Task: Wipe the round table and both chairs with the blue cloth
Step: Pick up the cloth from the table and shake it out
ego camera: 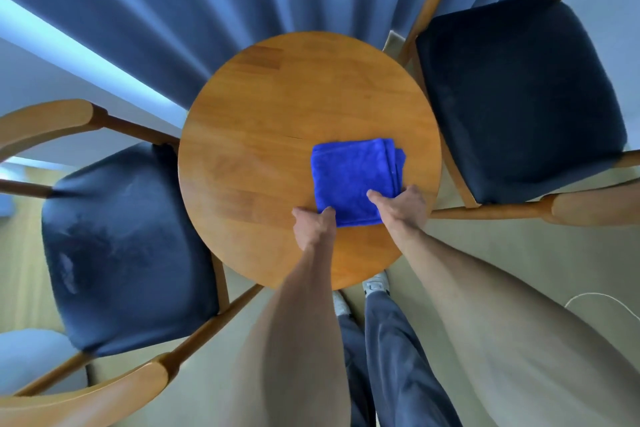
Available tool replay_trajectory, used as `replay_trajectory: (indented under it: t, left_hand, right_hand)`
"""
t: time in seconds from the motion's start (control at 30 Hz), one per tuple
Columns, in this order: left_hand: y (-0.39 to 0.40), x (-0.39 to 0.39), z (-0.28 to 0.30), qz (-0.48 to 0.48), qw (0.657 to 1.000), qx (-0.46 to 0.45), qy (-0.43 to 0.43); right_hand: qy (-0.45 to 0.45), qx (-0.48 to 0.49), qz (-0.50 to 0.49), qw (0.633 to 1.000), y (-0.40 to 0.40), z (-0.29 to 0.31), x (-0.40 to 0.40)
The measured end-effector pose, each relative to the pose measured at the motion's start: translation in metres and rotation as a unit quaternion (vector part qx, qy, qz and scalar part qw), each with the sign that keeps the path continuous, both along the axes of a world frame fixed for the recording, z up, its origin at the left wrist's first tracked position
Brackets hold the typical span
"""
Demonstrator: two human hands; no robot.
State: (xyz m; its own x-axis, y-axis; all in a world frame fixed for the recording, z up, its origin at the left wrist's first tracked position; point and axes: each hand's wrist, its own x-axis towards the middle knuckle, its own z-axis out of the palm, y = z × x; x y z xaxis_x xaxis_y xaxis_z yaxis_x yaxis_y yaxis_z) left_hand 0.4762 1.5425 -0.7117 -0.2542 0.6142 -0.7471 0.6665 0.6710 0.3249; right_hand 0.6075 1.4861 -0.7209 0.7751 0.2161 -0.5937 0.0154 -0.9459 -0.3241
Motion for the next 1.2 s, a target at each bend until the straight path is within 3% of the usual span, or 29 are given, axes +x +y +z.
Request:
replay_trajectory:
  t: [0.13,0.23,0.37,0.5,0.67,0.73,0.8,0.87,0.93,1.03,1.2]
  left_hand:
    - [0.014,-0.002,0.010,0.030,0.996,-0.035,-0.071]
    - [0.025,-0.001,0.029,0.121,0.984,-0.025,-0.127]
    - [0.058,-0.002,0.060,0.147,0.973,0.075,-0.163]
    - [0.090,-0.008,0.086,0.175,0.952,0.172,-0.182]
    - [0.099,-0.036,0.083,0.212,0.950,0.177,-0.149]
    - [0.092,-0.049,0.067,0.161,0.972,0.137,-0.102]
    - [0.077,-0.062,0.054,0.041,0.995,0.092,-0.024]
    - [0.056,-0.074,0.038,-0.094,0.990,0.081,0.072]
    - [0.040,-0.083,0.024,-0.172,0.976,0.105,0.088]
    - [0.031,-0.087,0.005,-0.159,0.980,0.120,0.020]
    - [0.039,-0.083,0.003,-0.109,0.989,0.096,-0.021]
  right_hand:
    - [0.074,-0.063,0.015,0.995,0.008,0.010,-0.009]
    - [0.122,0.026,-0.033,0.992,0.023,0.023,-0.017]
    - [0.034,0.114,-0.031,0.992,0.060,0.058,-0.028]
    - [0.008,0.227,-0.027,0.974,0.099,0.081,-0.045]
    - [-0.013,0.223,0.037,0.974,0.121,0.085,-0.065]
    - [0.000,0.198,0.028,0.980,0.116,0.066,-0.071]
    - [0.005,0.144,0.047,0.988,0.101,0.050,-0.076]
    - [-0.049,0.065,0.150,0.985,0.078,0.033,-0.083]
    - [-0.104,0.020,0.268,0.958,0.054,0.017,-0.089]
    - [-0.100,-0.023,0.363,0.926,0.036,0.000,-0.093]
    - [-0.119,-0.056,0.381,0.915,0.043,0.004,-0.095]
